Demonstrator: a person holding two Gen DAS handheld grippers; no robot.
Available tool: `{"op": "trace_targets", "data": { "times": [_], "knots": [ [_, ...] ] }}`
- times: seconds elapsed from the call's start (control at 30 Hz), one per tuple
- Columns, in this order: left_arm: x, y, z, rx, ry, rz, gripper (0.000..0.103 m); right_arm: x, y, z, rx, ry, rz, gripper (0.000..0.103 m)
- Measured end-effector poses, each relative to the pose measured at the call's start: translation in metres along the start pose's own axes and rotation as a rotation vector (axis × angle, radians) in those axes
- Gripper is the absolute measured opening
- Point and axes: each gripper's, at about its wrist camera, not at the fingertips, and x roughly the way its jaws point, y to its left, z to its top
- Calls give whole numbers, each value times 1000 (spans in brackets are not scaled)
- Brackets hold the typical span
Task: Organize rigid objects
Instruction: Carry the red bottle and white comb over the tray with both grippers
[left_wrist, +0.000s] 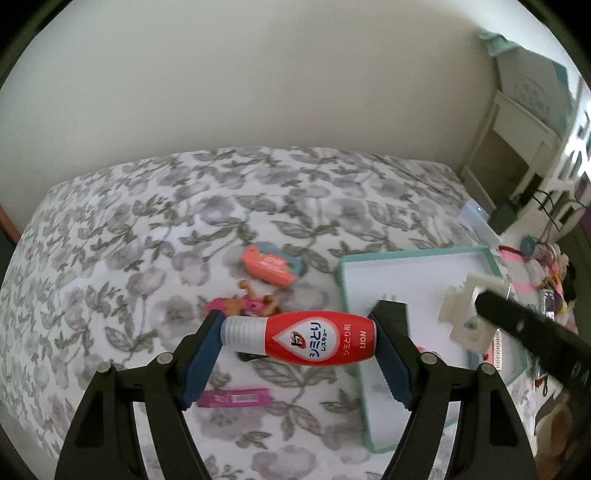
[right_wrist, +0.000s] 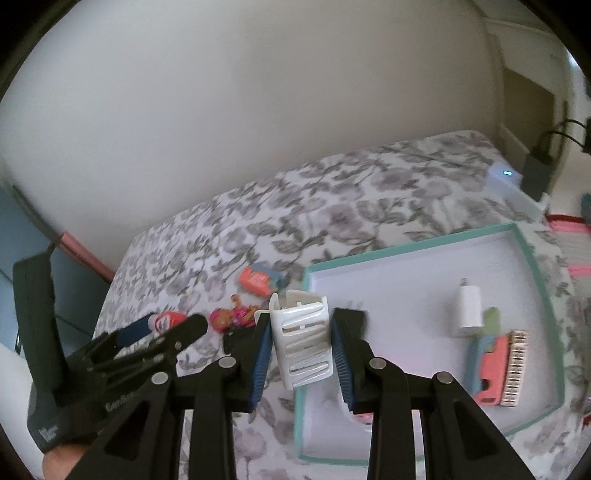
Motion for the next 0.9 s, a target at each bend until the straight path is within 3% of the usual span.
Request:
{"op": "trace_targets", "data": {
  "times": [0.43, 0.6, 0.9],
  "knots": [
    [19, -84, -15, 164, 62, -58, 79, -33, -84, 10, 162, -49, -173, 34],
    [30, -112, -20, 222, 82, -65, 79, -31, -106, 8, 199, -20, -217, 34],
    [53, -128, -20, 234, 109, -47, 79, -12, -128, 1, 229, 64, -250, 34]
  ]
}}
